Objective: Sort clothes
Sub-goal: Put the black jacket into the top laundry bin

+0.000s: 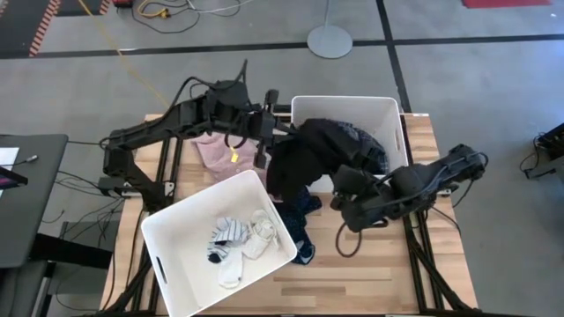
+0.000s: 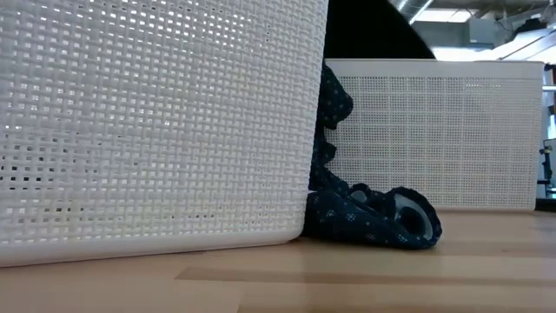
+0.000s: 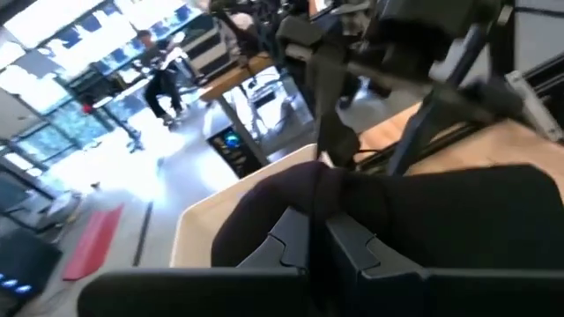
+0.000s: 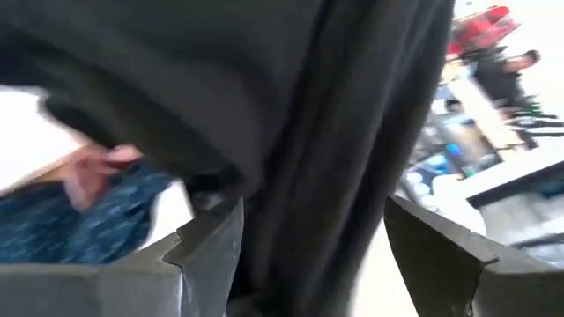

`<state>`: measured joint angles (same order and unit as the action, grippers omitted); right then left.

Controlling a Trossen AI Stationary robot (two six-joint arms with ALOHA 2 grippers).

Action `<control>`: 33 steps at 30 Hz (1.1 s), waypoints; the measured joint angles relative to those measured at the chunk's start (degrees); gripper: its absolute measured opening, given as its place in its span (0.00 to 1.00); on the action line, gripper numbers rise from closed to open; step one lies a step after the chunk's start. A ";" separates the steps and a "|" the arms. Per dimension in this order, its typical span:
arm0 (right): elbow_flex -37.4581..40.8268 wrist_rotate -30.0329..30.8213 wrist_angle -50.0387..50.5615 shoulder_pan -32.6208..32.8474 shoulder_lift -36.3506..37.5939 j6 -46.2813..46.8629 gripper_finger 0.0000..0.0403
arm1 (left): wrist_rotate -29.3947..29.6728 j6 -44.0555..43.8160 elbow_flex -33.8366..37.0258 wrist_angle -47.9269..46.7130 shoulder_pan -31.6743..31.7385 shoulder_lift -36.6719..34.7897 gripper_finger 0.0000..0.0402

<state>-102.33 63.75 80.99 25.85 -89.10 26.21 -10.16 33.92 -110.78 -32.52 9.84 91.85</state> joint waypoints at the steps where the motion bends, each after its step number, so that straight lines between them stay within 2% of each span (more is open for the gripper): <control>1: 1.10 1.82 -0.88 -0.35 0.00 -0.48 0.72 | -0.48 -0.13 -0.90 -0.82 0.02 0.34 0.00; 5: 4.32 10.40 -2.14 -0.98 -0.09 -0.76 0.72 | -1.62 -0.69 -2.99 -3.27 -0.30 1.86 0.00; 8: 5.26 12.97 -3.09 -2.00 -0.02 -0.78 0.72 | -1.63 -0.70 -3.07 -4.63 -0.39 2.03 0.00; 10: 5.76 12.01 -5.18 -2.95 -0.03 -1.60 0.72 | -1.66 -0.51 -3.09 -4.87 -0.39 2.03 0.00; 14: 7.82 2.59 -15.71 -4.87 0.00 -10.94 0.72 | -2.28 -0.29 -3.11 -4.09 -0.39 2.03 0.00; 16: 9.01 0.32 -21.99 -5.44 -0.02 -15.70 0.72 | -3.21 0.13 -3.11 -3.93 -0.39 2.03 0.00; 20: 11.10 0.32 -32.89 -6.89 -0.05 -23.86 0.72 | -5.95 0.29 -3.11 -4.17 -0.39 2.03 0.00; 29: 11.11 1.16 -40.40 -14.53 -0.04 -26.12 0.72 | -9.46 -0.18 -3.11 -6.28 -1.36 2.01 0.00; 31: 11.11 0.53 -42.36 -15.49 -0.02 -27.90 0.69 | -9.57 -0.02 -3.12 -7.23 -1.56 2.01 0.00; 33: 11.11 0.49 -44.42 -16.01 -0.04 -30.00 0.62 | -9.80 0.23 -3.13 -8.26 -1.59 1.99 0.01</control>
<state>-91.22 64.24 36.57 9.83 -89.14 -3.79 -19.97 34.14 -113.91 -40.77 8.25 93.84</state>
